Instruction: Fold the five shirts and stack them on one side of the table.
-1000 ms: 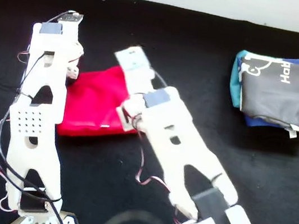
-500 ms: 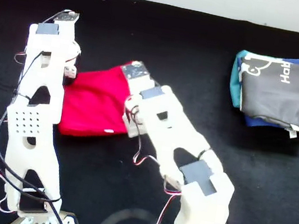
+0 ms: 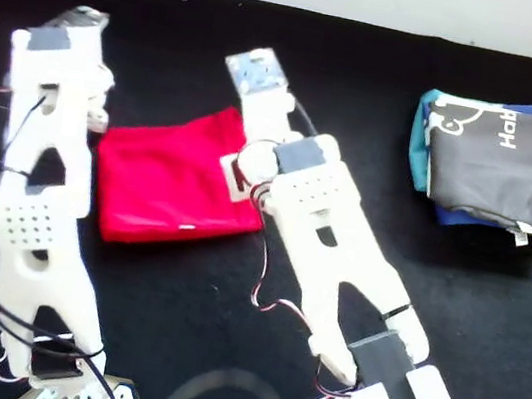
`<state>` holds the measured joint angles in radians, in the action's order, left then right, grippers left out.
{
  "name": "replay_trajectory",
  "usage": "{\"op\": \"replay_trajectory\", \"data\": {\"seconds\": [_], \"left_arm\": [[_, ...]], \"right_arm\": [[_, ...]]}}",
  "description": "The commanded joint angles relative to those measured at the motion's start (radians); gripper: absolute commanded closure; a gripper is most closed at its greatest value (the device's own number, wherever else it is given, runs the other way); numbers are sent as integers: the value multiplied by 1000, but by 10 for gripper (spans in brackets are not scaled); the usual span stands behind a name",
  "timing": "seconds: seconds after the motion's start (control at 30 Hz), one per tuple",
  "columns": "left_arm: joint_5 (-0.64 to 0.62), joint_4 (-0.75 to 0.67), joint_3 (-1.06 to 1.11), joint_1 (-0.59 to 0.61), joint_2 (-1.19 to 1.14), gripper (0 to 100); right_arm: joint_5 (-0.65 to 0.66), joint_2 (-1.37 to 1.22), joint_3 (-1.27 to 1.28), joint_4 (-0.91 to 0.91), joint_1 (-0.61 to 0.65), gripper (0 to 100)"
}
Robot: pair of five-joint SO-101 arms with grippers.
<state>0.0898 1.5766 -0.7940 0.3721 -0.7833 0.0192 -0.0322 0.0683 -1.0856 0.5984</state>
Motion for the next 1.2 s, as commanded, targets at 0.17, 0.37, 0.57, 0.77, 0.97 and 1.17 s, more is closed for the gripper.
{"op": "replay_trajectory", "data": {"seconds": [0.17,0.37,0.57,0.77,0.97,1.17], "left_arm": [[2,186,22,30,177,992],[2,184,232,28,208,991],[6,63,561,56,489,991],[31,-270,1086,-7,826,992],[32,-479,1426,-116,1012,992],[114,-746,1632,-102,987,992]], "right_arm": [[-2,-274,-450,19,-16,989],[-3,-604,-805,-1,-18,989],[0,-858,-1135,-117,-13,989],[0,-1013,-1349,-205,-13,989],[2,-1090,-1374,-208,-47,989],[3,-1138,-1376,-205,-108,989]]}}
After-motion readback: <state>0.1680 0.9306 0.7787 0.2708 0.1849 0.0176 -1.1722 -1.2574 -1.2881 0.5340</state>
